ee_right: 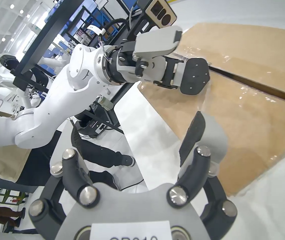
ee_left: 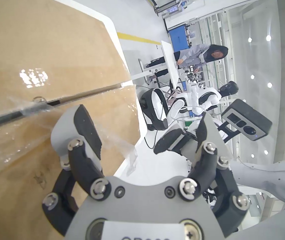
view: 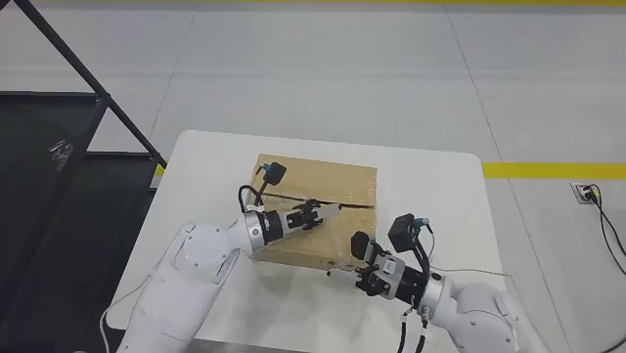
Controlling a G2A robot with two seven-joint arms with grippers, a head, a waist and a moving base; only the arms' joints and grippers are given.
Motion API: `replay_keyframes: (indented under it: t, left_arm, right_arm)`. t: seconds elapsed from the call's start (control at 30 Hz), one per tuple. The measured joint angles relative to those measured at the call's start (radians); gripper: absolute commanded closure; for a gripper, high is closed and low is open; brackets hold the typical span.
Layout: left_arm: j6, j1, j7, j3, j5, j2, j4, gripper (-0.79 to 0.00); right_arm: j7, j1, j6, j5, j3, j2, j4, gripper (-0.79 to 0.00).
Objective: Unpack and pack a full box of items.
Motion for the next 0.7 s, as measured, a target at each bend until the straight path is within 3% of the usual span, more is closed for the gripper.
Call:
replay_keyframes:
  t: [0.23, 0.43, 0.57, 0.7]
  left_arm:
    - [-0.029, 0.042, 0.012, -0.043, -0.008, 0.012, -0.077, -0.785]
    - [-0.063, 0.128, 0.080, -0.138, 0.022, 0.032, -0.164, -0.785]
    - [-0.079, 0.212, 0.144, -0.240, 0.027, 0.048, -0.216, -0.785]
    - [-0.094, 0.281, 0.174, -0.319, 0.010, 0.059, -0.250, -0.785]
  right_arm:
    - [-0.135, -0.058, 0.195, -0.064, 0.045, -0.001, -0.055, -0.785]
    - [-0.114, -0.057, 0.162, -0.087, 0.037, 0.000, -0.065, -0.785]
    - [-0.101, -0.074, 0.098, -0.398, -0.032, 0.008, -0.173, -0.785]
    - [-0.105, -0.101, 0.183, -0.747, -0.102, 0.007, -0.244, -0.785]
